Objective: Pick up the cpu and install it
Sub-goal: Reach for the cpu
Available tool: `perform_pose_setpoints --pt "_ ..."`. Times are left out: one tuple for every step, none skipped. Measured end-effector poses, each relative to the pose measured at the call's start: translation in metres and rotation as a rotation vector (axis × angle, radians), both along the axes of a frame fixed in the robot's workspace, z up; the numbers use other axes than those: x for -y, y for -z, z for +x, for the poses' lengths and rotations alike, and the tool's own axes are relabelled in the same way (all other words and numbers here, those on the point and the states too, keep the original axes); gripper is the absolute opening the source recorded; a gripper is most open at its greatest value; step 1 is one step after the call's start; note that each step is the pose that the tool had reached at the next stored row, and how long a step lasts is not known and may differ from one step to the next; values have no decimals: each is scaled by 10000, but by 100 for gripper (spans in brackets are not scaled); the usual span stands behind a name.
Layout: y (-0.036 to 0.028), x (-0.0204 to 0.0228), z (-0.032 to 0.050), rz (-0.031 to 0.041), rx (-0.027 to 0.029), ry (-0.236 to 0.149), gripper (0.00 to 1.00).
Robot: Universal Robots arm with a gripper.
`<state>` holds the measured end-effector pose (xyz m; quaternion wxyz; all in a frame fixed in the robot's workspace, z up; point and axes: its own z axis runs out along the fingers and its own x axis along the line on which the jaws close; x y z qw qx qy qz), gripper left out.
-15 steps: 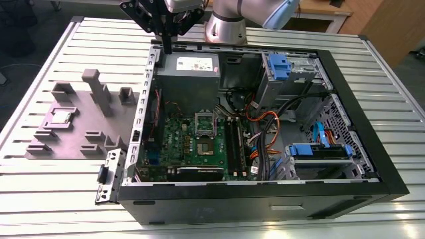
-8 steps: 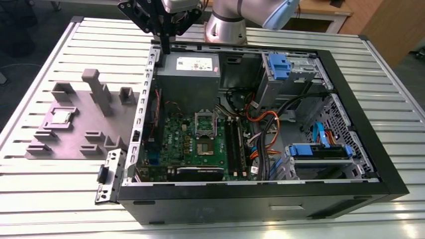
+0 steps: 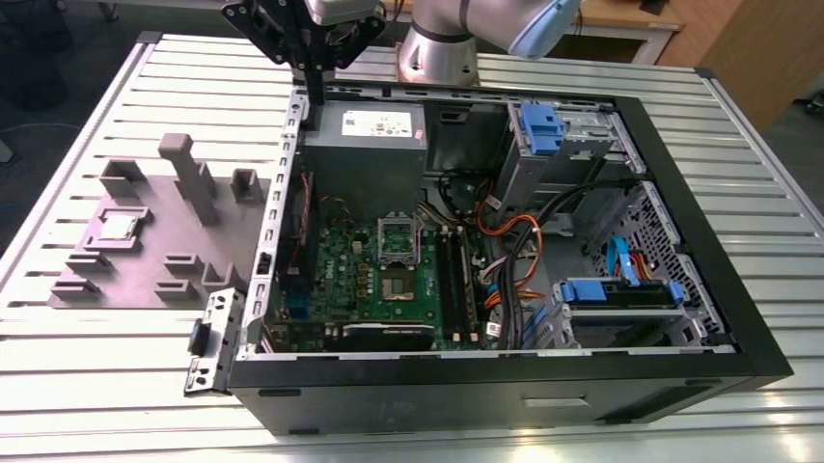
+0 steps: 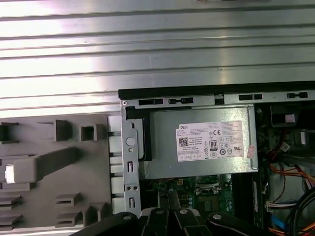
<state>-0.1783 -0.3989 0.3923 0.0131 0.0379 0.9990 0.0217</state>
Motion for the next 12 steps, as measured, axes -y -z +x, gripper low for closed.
perform_pose_setpoints --pt "1 0 -5 1 0 0 10" --pt "1 0 -10 1 0 0 10" --pt "1 0 -14 1 0 0 10" --pt "1 0 -19 0 -1 0 10" --pt "1 0 -24 0 0 0 10" --pt "1 0 -28 0 0 0 10" --pt "1 0 -32 0 -1 0 10" --pt "2 0 -36 0 0 0 10" --pt "2 0 -40 0 -1 0 10" --pt "2 0 -45 1 0 0 10" --pt "2 0 -49 0 0 0 10" --pt "2 0 -53 1 -1 0 10"
